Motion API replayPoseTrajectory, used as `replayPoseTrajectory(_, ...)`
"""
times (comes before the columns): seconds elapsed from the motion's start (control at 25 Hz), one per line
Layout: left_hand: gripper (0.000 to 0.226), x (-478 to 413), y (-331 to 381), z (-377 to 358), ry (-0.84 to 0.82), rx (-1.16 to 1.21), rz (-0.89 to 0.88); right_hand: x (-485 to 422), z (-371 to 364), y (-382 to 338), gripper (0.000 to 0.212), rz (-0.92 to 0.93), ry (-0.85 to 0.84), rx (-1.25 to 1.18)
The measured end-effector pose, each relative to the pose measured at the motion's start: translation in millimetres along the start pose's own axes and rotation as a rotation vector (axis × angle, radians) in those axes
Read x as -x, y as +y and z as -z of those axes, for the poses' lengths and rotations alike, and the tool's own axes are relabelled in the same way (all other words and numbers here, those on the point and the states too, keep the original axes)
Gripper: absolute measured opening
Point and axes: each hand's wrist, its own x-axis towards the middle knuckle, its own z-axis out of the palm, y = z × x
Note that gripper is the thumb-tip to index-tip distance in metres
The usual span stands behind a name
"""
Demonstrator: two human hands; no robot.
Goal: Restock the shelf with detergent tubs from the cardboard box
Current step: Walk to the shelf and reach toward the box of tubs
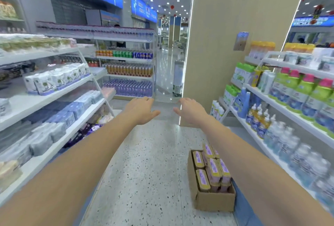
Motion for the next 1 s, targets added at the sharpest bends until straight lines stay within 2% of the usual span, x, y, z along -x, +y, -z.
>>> replayPoseTrajectory(0.16, 0.065, -118, -55, 0, -0.020, -0.026, -0.034, -114, -7, 13, 0.052, -0.076, 0.016, -0.073)
replayPoseTrajectory(0.36, 0.061, -250, -62, -20, -0.032, -0.023, -0.152, -228, -27, 61, 0.054, -0.172, 0.031, -0.089)
replayPoseTrajectory(0.56, 0.061, -394, -43, -51, -0.032, -0.040, -0.267, -337, -46, 147, 0.053, -0.271, 0.037, -0.059)
replayPoseTrajectory(0.76, 0.062, -558, -4, -58, -0.004, -0.012, -0.346, -436, -33, 255, 0.052, -0.415, 0.086, -0.039)
replayPoseTrajectory(1.0, 0.062, -688, 81, -87, -0.031, 0.024, -0.537, -476, -30, 364, 0.051, -0.601, 0.082, 0.021)
